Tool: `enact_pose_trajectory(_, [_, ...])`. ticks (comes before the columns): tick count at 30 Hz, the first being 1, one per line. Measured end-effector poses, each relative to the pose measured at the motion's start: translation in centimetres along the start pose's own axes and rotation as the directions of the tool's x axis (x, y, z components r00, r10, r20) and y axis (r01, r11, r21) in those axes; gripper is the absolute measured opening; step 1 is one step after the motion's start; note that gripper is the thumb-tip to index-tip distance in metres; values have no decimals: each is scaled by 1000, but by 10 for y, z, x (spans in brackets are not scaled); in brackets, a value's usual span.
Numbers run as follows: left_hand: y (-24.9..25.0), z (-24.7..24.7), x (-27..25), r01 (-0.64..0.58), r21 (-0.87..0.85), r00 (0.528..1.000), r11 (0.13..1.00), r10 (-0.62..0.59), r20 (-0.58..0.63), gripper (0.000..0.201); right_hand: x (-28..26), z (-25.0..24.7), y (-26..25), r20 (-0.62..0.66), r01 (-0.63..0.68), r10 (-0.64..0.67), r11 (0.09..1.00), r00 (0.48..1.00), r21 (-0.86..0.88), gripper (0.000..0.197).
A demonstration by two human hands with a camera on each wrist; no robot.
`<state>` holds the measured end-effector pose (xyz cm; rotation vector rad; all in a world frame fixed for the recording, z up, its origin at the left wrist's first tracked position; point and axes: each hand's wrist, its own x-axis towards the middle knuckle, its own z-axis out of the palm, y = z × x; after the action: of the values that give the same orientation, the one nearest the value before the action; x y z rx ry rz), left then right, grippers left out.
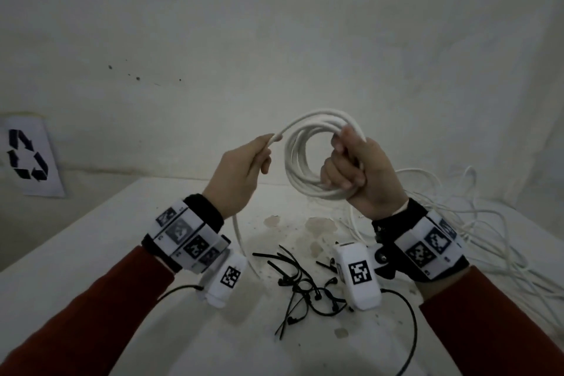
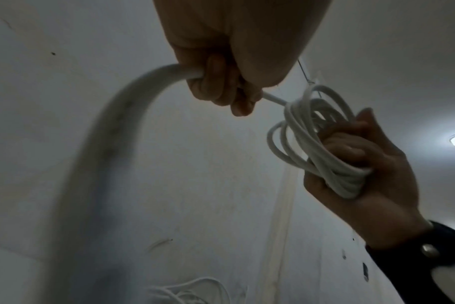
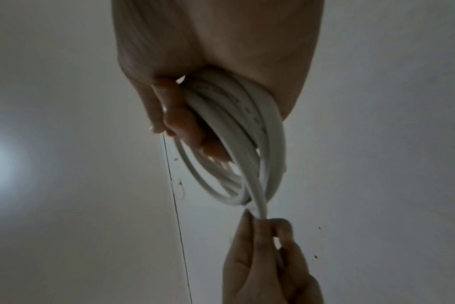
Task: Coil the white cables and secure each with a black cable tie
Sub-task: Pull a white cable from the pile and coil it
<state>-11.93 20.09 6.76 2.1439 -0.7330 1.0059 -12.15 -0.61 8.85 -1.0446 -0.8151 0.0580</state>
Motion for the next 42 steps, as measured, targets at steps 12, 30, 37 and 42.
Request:
enact_pose_trajectory(12, [20,24,-26,121,294,902,948,-229,367,38,25,14,-12,-440,261,-253,964,862,-44,32])
enact_pose_trajectory(30, [41,-48,-10,-553,608,802,570,561,203,20,-12,20,30,130,-94,256,709,958,-699,29])
enact_pose_trajectory(37, [25,-42,-14,-375,319,921,870,389,21,23,-20,40,38,12,-364,398,851,917,-378,102])
enact_pose_trajectory(42, [27,-21,-31,60,-194,990,979,-34,134,16,-19,42,37,-165,-417,383,819,909,-394,100])
